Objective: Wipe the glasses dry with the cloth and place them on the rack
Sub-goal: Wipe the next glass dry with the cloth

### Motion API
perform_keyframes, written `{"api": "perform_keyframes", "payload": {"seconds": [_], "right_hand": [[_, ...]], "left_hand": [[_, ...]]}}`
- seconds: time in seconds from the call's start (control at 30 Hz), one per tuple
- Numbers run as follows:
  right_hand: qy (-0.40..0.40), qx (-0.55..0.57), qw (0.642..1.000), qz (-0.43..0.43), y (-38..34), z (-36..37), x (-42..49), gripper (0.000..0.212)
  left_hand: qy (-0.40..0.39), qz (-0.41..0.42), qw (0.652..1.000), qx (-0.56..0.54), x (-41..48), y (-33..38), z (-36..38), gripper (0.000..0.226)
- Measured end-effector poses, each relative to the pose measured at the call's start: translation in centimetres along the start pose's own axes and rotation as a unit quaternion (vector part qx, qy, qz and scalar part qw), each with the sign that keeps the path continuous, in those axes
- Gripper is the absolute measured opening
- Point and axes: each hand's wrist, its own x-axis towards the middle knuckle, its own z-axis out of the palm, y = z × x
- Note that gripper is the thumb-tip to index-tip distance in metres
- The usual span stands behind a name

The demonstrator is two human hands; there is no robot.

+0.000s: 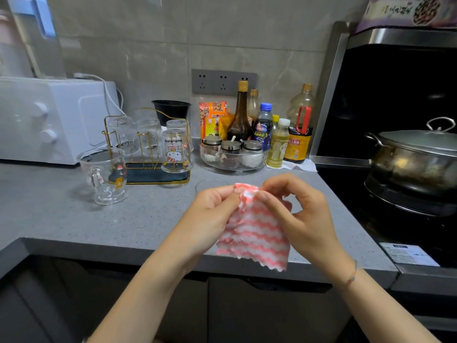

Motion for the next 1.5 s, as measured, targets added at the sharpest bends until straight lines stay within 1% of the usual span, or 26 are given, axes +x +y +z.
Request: {"api": "perform_keyframes", "payload": {"seconds": [0.07, 0.13, 0.2, 0.27, 0.33, 0.4, 0.43, 0.47, 0.5, 0.53, 0.57, 0.6, 0.67, 0.73, 0.77, 0.8, 0.83, 0.9, 0.93, 1.0, 1.07, 1.13, 1.2, 1.27, 1.4, 1.5], "right_hand": [[0.006, 0.0, 1.0, 0.002, 0.1, 0.2, 0.2, 0.002], [0.013, -0.006, 1.0, -0.002, 0.2, 0.3, 0.4, 0.005], [0.022, 0.007, 1.0, 0.011, 0.3, 0.5, 0.5, 0.005], [0.026, 0.012, 0.999, 0.034, 0.2, 0.6, 0.6, 0.005], [0.049, -0.051, 0.997, 0.03, 0.2, 0.8, 0.3, 0.007], [0.07, -0.089, 0.993, 0.036, 0.2, 1.2, -0.5, 0.022], [0.069, -0.064, 0.993, 0.076, -0.1, 1.6, -1.2, 0.029], [0.058, -0.002, 0.988, 0.145, -0.6, 2.1, -1.8, 0.037], [0.043, 0.084, 0.968, 0.231, -1.0, 2.7, -2.3, 0.048], [0.027, 0.18, 0.933, 0.31, -1.3, 3.3, -2.5, 0.061], [0.021, 0.27, 0.893, 0.36, -1.1, 3.9, -2.6, 0.07], [0.026, 0.349, 0.855, 0.383, -0.6, 4.4, -2.7, 0.073], [0.074, 0.466, 0.791, 0.39, 0.2, 5.0, -2.4, 0.066], [0.149, 0.529, 0.734, 0.399, 0.8, 5.2, -2.2, 0.057], [0.175, 0.555, 0.705, 0.404, 1.1, 5.3, -2.3, 0.051], [0.191, 0.584, 0.678, 0.403, 1.4, 5.2, -2.5, 0.05], [0.201, 0.607, 0.655, 0.403, 1.6, 5.1, -2.7, 0.051], [0.211, 0.617, 0.628, 0.425, 2.1, 4.7, -3.0, 0.051], [0.211, 0.615, 0.622, 0.437, 2.3, 4.6, -3.0, 0.05], [0.208, 0.604, 0.622, 0.453, 2.6, 4.5, -2.8, 0.048], [0.207, 0.595, 0.623, 0.464, 2.8, 4.6, -2.5, 0.046], [0.204, 0.591, 0.623, 0.471, 2.9, 4.8, -2.3, 0.047], [0.2, 0.586, 0.624, 0.477, 3.2, 5.1, -2.3, 0.048], [0.199, 0.581, 0.626, 0.481, 3.5, 5.2, -2.4, 0.048], [0.192, 0.565, 0.644, 0.479, 3.9, 5.0, -2.6, 0.043], [0.191, 0.553, 0.652, 0.483, 4.1, 4.9, -2.9, 0.044]], "left_hand": [[-0.002, -0.001, 1.0, -0.009, 0.2, -0.1, -0.1, 0.031], [-0.003, -0.017, 0.999, -0.037, 0.2, 0.0, -0.3, 0.037], [-0.03, -0.011, 0.999, -0.033, 0.0, 0.2, -0.2, 0.04], [-0.037, 0.013, 0.999, -0.011, -0.4, 0.3, 0.2, 0.028], [0.001, 0.02, 1.0, -0.019, -0.3, -0.3, 0.3, 0.026], [0.061, 0.042, 0.996, -0.042, 0.5, -1.2, 0.2, 0.025], [0.095, 0.066, 0.992, -0.043, 0.9, -1.5, 0.2, 0.025], [0.121, 0.095, 0.988, -0.032, 1.4, -1.8, 0.3, 0.025], [0.13, 0.125, 0.984, -0.014, 1.9, -2.1, 0.5, 0.024], [0.126, 0.156, 0.98, 0.018, 2.3, -2.3, 0.9, 0.023], [0.114, 0.172, 0.976, 0.063, 2.6, -2.7, 1.4, 0.022], [0.092, 0.172, 0.974, 0.11, 2.9, -3.2, 1.9, 0.022], [0.026, 0.143, 0.974, 0.174, 3.2, -4.2, 2.9, 0.024], [-0.038, 0.119, 0.968, 0.218, 3.1, -4.7, 3.4, 0.038], [-0.044, 0.118, 0.967, 0.22, 2.8, -4.7, 3.3, 0.047], [-0.03, 0.124, 0.971, 0.202, 2.5, -4.7, 3.0, 0.052], [0.01, 0.142, 0.971, 0.192, 2.3, -4.6, 2.4, 0.051], [0.122, 0.173, 0.951, 0.224, 1.9, -4.4, 0.8, 0.047], [0.161, 0.171, 0.938, 0.254, 1.9, -4.6, -0.1, 0.055], [0.201, 0.115, 0.928, 0.293, 2.3, -5.5, -1.7, 0.087], [0.205, 0.052, 0.931, 0.299, 3.2, -7.2, -2.9, 0.113], [0.188, 0.017, 0.942, 0.278, 3.9, -8.8, -3.6, 0.124], [0.165, -0.016, 0.956, 0.241, 4.3, -9.8, -3.9, 0.121], [0.162, -0.038, 0.959, 0.228, 4.7, -10.4, -4.1, 0.109], [0.186, -0.033, 0.958, 0.215, 5.5, -10.8, -4.8, 0.087], [0.151, -0.04, 0.966, 0.207, 5.9, -10.5, -5.1, 0.084]]}}
